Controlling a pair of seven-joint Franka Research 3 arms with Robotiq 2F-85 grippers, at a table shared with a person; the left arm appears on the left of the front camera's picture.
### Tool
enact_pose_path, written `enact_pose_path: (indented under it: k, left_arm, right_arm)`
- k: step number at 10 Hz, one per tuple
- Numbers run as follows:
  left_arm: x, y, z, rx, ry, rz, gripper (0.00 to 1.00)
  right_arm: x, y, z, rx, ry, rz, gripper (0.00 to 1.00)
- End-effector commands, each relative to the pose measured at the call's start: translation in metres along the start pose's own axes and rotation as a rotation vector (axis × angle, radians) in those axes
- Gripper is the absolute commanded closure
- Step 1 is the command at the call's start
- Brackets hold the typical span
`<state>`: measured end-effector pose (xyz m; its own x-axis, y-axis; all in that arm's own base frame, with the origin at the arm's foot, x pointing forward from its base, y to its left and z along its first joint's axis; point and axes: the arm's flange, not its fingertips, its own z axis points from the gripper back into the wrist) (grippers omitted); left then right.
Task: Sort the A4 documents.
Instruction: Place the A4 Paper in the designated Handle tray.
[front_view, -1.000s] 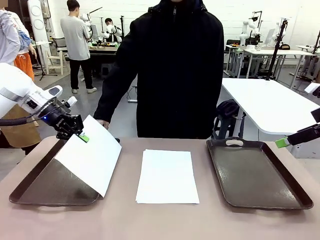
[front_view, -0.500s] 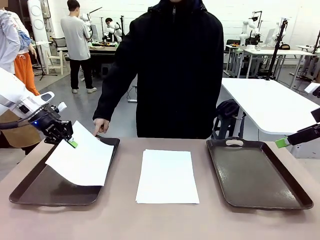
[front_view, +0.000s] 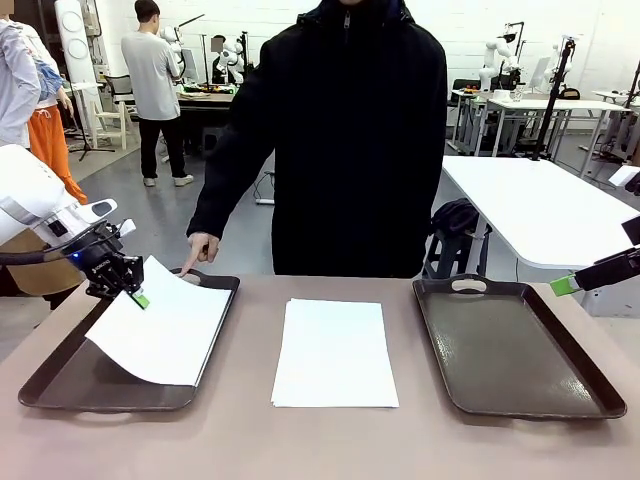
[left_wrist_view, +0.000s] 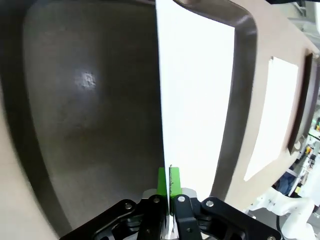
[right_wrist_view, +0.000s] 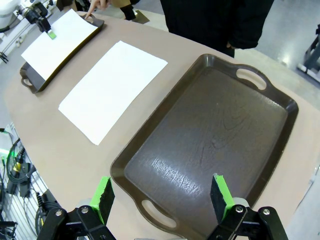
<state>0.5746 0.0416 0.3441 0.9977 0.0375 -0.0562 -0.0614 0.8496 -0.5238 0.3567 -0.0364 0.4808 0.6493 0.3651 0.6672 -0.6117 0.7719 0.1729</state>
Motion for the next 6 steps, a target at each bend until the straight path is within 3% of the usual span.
enact_pose_path:
  k: [1, 6]
  left_arm:
    - [0.008, -0.004, 0.009, 0.102, 0.001, 0.023, 0.99]
    - [0.019, -0.003, -0.01, 0.203, 0.007, -0.005, 0.99]
  right_arm:
    - [-0.001, -0.001, -0.002, 0.016, -0.007, -0.002, 0.0]
    - [-0.001, -0.001, -0.002, 0.016, -0.007, -0.002, 0.0]
